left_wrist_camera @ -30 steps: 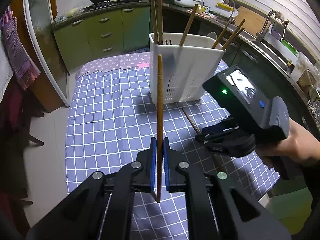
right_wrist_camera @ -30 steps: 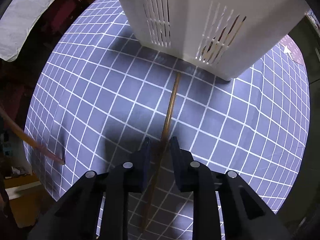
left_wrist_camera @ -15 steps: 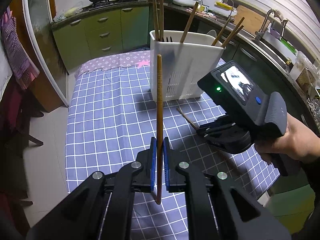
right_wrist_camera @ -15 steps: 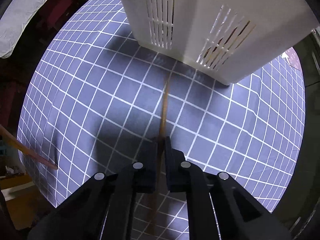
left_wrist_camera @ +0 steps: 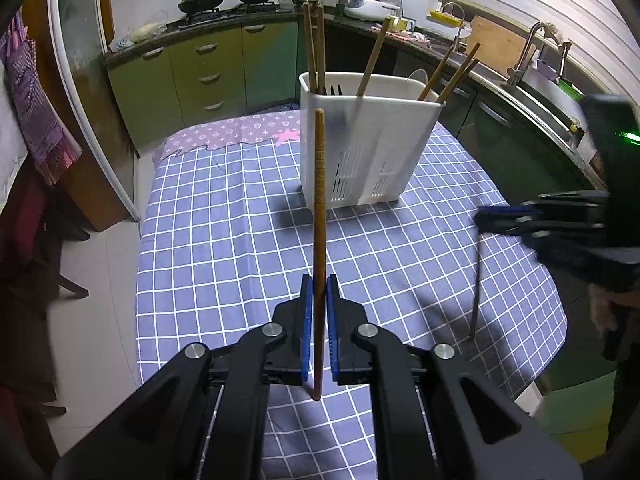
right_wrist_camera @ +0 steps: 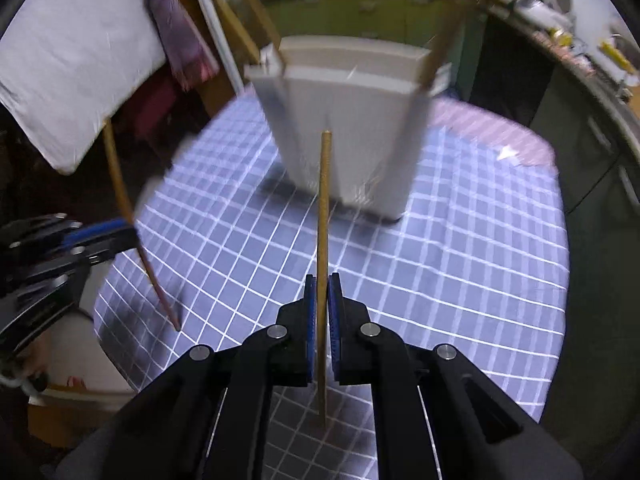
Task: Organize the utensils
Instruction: 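Carry both chopsticks to the white holder and open both tools to drop them in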
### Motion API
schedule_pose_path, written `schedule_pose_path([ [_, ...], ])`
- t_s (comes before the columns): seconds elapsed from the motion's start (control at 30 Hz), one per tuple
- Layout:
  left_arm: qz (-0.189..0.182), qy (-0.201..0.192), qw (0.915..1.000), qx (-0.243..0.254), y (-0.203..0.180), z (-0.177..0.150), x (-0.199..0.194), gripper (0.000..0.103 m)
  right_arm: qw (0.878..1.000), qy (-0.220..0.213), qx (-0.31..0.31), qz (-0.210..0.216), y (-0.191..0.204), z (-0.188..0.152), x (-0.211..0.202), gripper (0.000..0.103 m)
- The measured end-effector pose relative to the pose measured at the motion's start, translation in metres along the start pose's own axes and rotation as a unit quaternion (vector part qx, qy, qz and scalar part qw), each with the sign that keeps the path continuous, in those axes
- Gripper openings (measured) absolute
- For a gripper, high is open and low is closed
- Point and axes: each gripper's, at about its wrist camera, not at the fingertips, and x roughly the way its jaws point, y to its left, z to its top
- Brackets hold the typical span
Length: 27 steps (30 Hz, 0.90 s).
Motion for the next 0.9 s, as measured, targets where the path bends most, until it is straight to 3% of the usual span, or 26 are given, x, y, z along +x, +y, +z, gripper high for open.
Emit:
schedule_pose_path([
  [0.2, 0.004, -0.016, 0.9998, 0.006, -0.002, -0.003, -0.009, 0.007, 0.998, -0.058, 0.022, -0.003, -0.020, -0.026, -0.046, 0.007],
  [0.5, 0.003, -0.019, 0.9997, 0.017, -0.008, -0.008, -0.013, 0.007, 0.996, -0.087, 0.025, 0.001, -0.029, -0.056, -0.072, 0.007],
  [0.9, -0.010, -0.055, 0.9980, 0.030, -0.019, 0.015, -0.040, 0.007, 0.994, -0.107, 0.025, 0.021, -0.028, -0.045, -0.087, 0.007],
])
